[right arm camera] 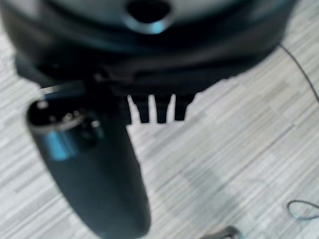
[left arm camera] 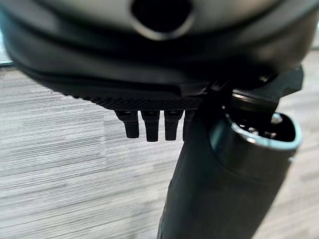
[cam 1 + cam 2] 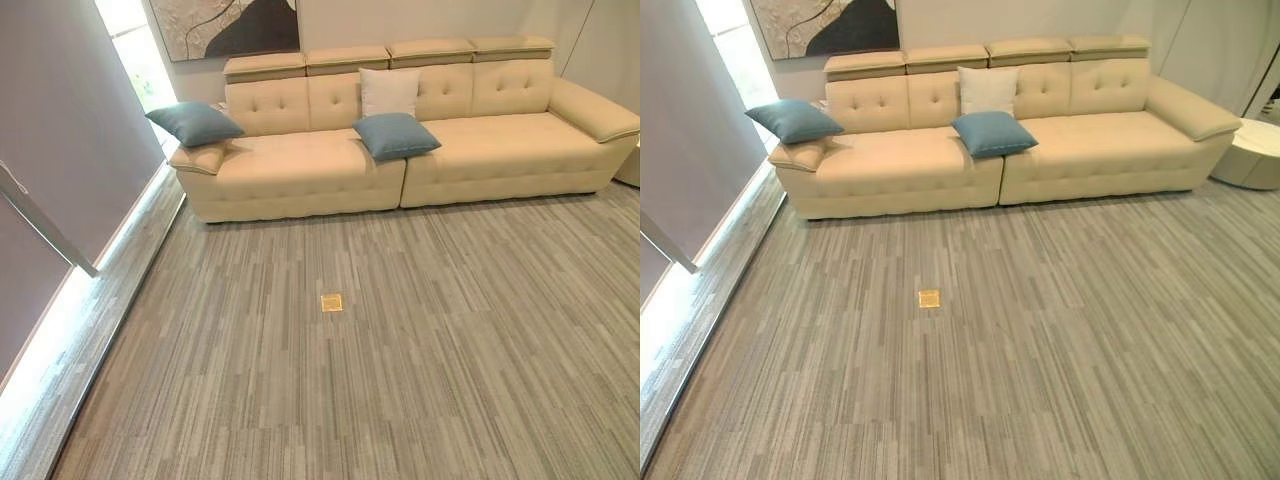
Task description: Pick up all the scattered cushions and arrange them neatly on the sofa.
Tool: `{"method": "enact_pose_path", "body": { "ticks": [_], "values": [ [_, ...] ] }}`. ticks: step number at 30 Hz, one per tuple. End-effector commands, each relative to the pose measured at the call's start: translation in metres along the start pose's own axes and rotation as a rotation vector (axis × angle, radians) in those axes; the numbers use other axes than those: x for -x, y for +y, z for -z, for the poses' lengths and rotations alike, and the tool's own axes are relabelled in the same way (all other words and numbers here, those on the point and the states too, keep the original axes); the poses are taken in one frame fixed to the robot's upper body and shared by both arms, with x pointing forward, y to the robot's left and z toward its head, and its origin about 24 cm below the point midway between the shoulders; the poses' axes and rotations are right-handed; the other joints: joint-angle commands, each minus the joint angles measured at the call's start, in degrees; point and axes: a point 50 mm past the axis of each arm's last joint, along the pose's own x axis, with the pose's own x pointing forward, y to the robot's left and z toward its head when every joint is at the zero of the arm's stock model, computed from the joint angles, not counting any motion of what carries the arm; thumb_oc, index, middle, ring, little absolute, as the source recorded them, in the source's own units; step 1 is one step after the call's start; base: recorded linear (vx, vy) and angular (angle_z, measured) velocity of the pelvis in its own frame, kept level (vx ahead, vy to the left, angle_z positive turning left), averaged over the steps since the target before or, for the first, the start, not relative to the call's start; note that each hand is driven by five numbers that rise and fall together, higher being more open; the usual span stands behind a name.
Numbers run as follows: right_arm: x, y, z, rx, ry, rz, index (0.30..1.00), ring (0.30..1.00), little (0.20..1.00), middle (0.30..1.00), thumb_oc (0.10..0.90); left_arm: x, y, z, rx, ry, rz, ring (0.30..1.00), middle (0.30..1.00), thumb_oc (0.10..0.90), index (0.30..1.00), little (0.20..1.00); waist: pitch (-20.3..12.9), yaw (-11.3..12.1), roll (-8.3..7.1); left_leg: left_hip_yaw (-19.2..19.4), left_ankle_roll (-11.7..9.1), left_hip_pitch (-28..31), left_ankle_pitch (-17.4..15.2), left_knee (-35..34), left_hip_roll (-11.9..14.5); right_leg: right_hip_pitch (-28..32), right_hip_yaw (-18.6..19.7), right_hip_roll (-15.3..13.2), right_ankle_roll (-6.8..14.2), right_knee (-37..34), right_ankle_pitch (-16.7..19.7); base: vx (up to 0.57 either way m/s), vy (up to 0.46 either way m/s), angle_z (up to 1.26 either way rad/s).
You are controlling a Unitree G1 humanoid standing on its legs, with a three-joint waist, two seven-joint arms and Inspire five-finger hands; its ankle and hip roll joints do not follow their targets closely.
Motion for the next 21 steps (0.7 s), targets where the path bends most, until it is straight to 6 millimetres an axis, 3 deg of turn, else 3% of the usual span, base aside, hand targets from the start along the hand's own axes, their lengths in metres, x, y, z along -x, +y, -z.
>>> {"method": "enact_pose_path", "body": {
  "ticks": [1,8,10,13,14,15,17,19,20,21],
  "values": [
    [0.0,0.01,0.005,0.064,0.011,-0.004,0.9,0.9,0.9,0.9,0.8,0.0,0.01,-0.002,0.056,0.011,-0.06,0.9,0.9,0.8,0.9,0.9,0.1,-0.3,-0.66,-2.1,-5.4,1.3,-3.6,-0.4,3.6,-1.3,-0.7,-6.3,7.9,-6.8,8.2,0.0,0.0,0.0],
    [0.002,0.042,-0.018,0.185,-0.09,-0.089,0.9,0.9,0.9,0.9,0.8,0.0,0.009,-0.031,0.081,-0.088,-0.066,0.9,0.9,0.8,0.9,0.9,3.5,0.1,-1.32,-3.3,-5.6,0.9,-2.2,-0.4,4.9,-3.5,-1.9,-5.7,6.0,-1.5,6.4,0.02,-0.084,0.03],
    [0.004,0.057,-0.019,0.355,-0.123,-0.128,0.9,0.9,0.9,0.9,0.8,-0.001,0.006,-0.034,0.061,-0.103,-0.051,0.9,0.9,0.8,0.9,0.9,5.9,1.1,-2.45,-3.9,-6.1,-4.4,-4.7,10.9,6.1,-4.3,-1.8,-5.5,4.1,0.7,4.2,-0.01,-0.223,0.17],
    [0.007,0.08,-0.017,0.628,-0.153,-0.174,0.9,0.9,0.9,0.9,0.8,0.0,-0.002,-0.046,-0.035,-0.132,-0.038,0.9,0.9,0.8,0.9,0.9,10.1,3.6,-3.21,-6.1,-7.3,-15.0,0.2,31.5,7.1,-2.4,-2.6,-4.5,1.4,0.5,2.5,0.02,-0.192,0.17],
    [0.009,0.086,-0.02,0.7,-0.176,-0.191,0.9,0.9,0.9,0.9,0.8,0.0,-0.004,-0.049,-0.071,-0.135,-0.037,0.9,0.9,0.8,0.9,0.9,10.8,4.1,-3.73,-6.5,-7.0,-17.3,1.4,33.5,6.6,-1.8,-2.7,-4.5,1.0,0.0,1.9,0.18,-0.14,0.04],
    [0.012,0.097,-0.024,0.773,-0.211,-0.209,0.9,0.9,0.9,0.9,0.8,0.0,-0.007,-0.05,-0.089,-0.138,-0.028,0.9,0.9,0.8,0.9,0.9,11.4,4.8,-3.8,-5.4,-6.8,-20.0,0.9,33.0,6.9,-0.5,-3.1,-3.8,1.1,-0.8,0.8,0.28,-0.072,0.1],
    [0.016,0.112,-0.03,0.809,-0.266,-0.238,0.9,0.9,0.9,0.9,0.8,-0.001,-0.014,-0.037,-0.098,-0.097,-0.005,0.9,0.9,0.8,0.9,0.9,10.4,6.3,-3.93,-0.5,-5.8,-22.8,0.3,25.0,8.2,1.7,-4.3,-3.2,2.0,-2.7,-0.6,0.41,0.036,0.4],
    [0.022,0.126,-0.039,0.77,-0.318,-0.269,0.9,0.9,0.9,0.9,0.8,-0.001,-0.018,-0.022,-0.096,-0.049,0.007,0.9,0.9,0.8,0.9,0.9,9.4,7.9,-3.65,3.3,-6.2,-23.9,3.9,15.2,9.1,4.6,-4.7,-2.8,3.2,-4.3,-1.7,0.53,0.133,0.2],
    [0.024,0.13,-0.043,0.758,-0.337,-0.277,0.9,0.9,0.9,0.9,0.8,-0.001,-0.019,-0.016,-0.095,-0.029,0.01,0.9,0.9,0.8,0.9,0.9,9.4,8.5,-4.23,4.5,-6.9,-25.1,4.2,11.8,9.2,6.7,-4.9,-3.0,4.0,-4.6,-3.1,0.4,0.111,0.02],
    [0.024,0.131,-0.043,0.757,-0.337,-0.278,0.9,0.9,0.9,0.9,0.8,-0.001,-0.018,-0.016,-0.095,-0.03,0.009,0.9,0.9,0.8,0.9,0.9,9.3,8.7,-4.26,5.2,-6.5,-25.1,5.1,11.3,9.3,6.3,-5.2,-3.2,4.1,-4.6,-2.7,0.36,0.113,0.21]
  ]
}}
